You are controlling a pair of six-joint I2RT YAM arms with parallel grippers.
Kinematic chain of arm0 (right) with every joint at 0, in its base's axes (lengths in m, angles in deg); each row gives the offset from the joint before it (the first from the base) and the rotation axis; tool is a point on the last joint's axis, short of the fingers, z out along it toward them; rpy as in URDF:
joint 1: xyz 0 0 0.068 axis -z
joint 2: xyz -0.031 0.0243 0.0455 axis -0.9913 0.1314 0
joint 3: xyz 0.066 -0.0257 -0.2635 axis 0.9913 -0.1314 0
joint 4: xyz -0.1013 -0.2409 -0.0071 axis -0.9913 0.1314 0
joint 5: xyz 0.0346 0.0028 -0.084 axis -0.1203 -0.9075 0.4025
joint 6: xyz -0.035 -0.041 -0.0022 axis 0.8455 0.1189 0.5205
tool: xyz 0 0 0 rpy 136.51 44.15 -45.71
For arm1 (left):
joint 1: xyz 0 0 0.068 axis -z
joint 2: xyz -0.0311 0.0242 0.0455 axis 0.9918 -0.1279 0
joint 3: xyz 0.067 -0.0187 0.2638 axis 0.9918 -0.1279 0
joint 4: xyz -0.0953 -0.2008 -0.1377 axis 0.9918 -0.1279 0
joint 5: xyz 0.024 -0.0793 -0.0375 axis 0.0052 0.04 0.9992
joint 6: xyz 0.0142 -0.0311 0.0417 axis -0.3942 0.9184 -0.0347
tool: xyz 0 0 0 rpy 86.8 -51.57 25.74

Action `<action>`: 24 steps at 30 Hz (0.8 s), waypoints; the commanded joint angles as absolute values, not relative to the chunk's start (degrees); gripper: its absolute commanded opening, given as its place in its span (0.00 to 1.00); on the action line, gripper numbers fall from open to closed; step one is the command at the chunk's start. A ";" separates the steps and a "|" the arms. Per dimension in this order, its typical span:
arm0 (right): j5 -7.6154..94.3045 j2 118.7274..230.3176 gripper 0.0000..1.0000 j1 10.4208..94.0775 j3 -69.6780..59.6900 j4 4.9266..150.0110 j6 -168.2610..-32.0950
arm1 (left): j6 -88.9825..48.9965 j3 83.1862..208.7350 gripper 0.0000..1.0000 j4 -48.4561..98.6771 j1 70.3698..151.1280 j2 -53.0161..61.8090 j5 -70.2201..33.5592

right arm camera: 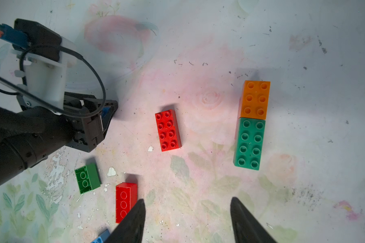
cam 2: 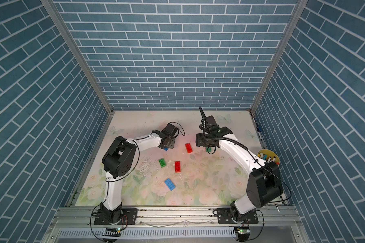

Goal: Assemble a rectangle with lego
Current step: Pick up the lego brick from the center of the board.

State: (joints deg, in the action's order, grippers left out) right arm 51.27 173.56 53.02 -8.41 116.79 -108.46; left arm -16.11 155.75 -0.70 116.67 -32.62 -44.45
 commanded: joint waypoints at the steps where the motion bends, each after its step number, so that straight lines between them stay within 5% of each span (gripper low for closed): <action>1: 52.21 171.35 0.64 53.28 -9.07 117.35 -108.72 | -15.71 152.74 0.45 -3.03 115.99 -34.67 -41.38; 4: 52.51 171.09 0.64 53.25 -9.15 117.35 -108.72 | -14.59 151.53 0.33 -2.58 116.01 -34.27 -40.62; 10: 52.53 171.08 0.64 53.24 -9.49 117.09 -108.90 | -12.54 148.72 0.26 -1.10 115.98 -31.57 -39.92; 24: 55.87 168.05 0.64 53.34 -12.68 115.69 -110.18 | -2.09 151.51 0.23 -3.10 122.97 -21.97 -40.79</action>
State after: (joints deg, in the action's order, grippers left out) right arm 53.45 169.93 53.11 -11.71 116.29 -108.53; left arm -6.30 148.93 -0.79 119.77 -25.05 -40.45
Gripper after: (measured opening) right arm 0.643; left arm 0.363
